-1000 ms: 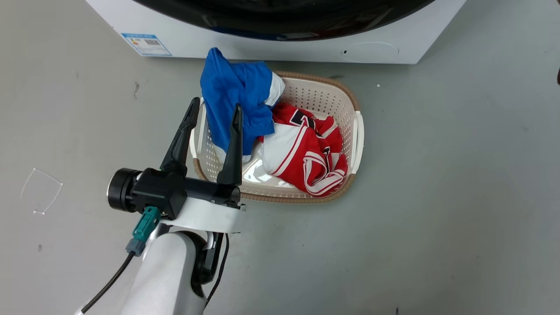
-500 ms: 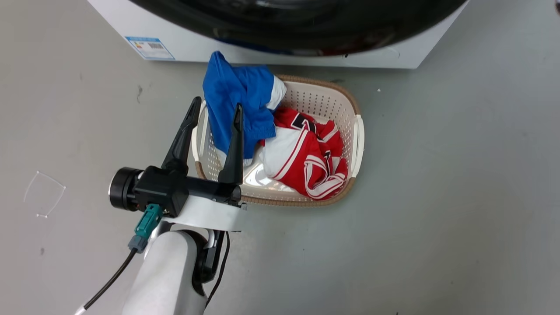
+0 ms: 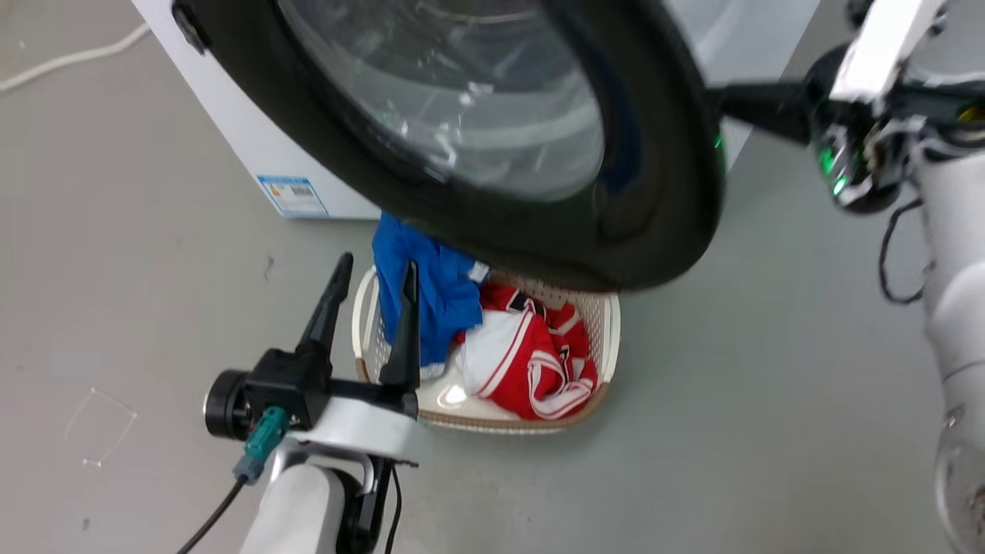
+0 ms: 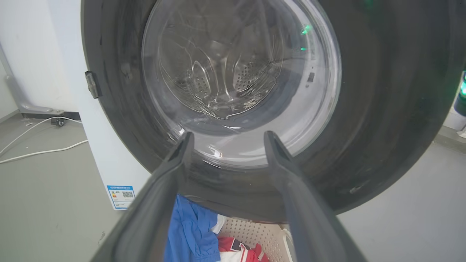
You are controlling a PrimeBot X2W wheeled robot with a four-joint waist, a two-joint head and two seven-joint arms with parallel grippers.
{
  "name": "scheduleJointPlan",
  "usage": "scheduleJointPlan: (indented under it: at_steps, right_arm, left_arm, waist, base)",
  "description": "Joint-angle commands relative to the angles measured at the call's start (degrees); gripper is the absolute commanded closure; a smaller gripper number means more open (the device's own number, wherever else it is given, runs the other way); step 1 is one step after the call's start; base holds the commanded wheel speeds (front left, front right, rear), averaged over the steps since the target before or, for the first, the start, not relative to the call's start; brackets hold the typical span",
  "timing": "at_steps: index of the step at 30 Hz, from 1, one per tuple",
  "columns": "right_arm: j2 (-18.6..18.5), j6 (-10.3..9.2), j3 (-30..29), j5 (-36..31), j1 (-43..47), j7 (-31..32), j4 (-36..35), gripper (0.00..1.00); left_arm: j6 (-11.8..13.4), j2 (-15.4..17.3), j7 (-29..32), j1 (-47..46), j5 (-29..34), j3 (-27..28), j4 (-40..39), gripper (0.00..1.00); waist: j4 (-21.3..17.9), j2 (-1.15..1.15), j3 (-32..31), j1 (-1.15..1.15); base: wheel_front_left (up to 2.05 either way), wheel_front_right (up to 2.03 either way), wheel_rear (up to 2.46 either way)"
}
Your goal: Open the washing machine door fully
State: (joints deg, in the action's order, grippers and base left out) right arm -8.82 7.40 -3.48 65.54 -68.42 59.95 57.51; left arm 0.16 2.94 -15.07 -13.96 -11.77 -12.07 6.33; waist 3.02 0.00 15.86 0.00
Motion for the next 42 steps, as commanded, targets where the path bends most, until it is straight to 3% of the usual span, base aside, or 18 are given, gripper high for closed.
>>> scheduleJointPlan:
  at_steps: [1,10,17,23,27,31,41,42]
  right_arm:
    - [1.44,0.16,0.80,-0.03,2.72,1.44,-0.53,1.00]
    - [5.23,0.16,4.69,1.85,14.73,6.16,-8.64,1.00]
    - [6.19,0.16,10.00,6.43,23.59,7.73,-16.64,1.00]
    - [5.95,0.16,16.06,11.94,28.42,3.29,-21.38,1.00]
    - [5.96,0.16,16.73,13.53,31.47,-4.17,-25.05,1.00]
    - [5.88,0.16,13.95,11.49,34.97,-15.91,-28.96,1.00]
    - [1.65,0.16,6.81,1.66,50.24,-44.27,-40.85,1.00]
    - [1.18,0.16,6.64,0.38,52.03,-46.40,-41.95,0.86]
  left_arm:
    - [-0.08,-0.07,-0.14,1.47,0.14,0.01,0.52,0.00]
    - [-0.96,-0.07,-0.14,6.93,-0.16,-1.11,2.48,0.00]
    - [-1.25,-0.07,-0.14,8.92,-0.20,-1.93,3.15,0.00]
    - [-1.03,-0.07,-0.14,9.29,-0.44,-2.05,3.24,0.00]
    - [-0.83,-0.07,-0.14,9.97,-0.59,-1.74,3.16,0.00]
    - [-0.67,-0.06,-0.14,10.20,-0.59,-1.74,3.12,0.00]
    - [-0.72,-0.06,-0.14,10.75,0.28,0.52,3.81,0.00]
    - [-0.70,-0.06,-0.14,10.84,0.54,0.91,3.89,0.00]
  waist:
    - [0.30,0.00,-3.98,0.00]
    - [2.11,0.00,-11.68,0.00]
    - [3.92,0.00,-13.81,0.00]
    - [4.29,0.00,-14.42,0.00]
    - [3.69,0.00,-14.92,0.00]
    - [2.42,0.00,-14.99,0.00]
    - [-0.96,0.00,-14.90,0.00]
    - [-1.25,0.00,-14.93,0.00]
  base:
    - [0.00,0.00,0.00]
    - [0.00,0.00,0.00]
    - [0.00,0.00,0.00]
    - [0.00,0.00,0.00]
    - [0.00,0.00,0.00]
    - [0.00,0.00,0.00]
    - [0.00,0.00,0.00]
    - [0.00,0.00,0.00]
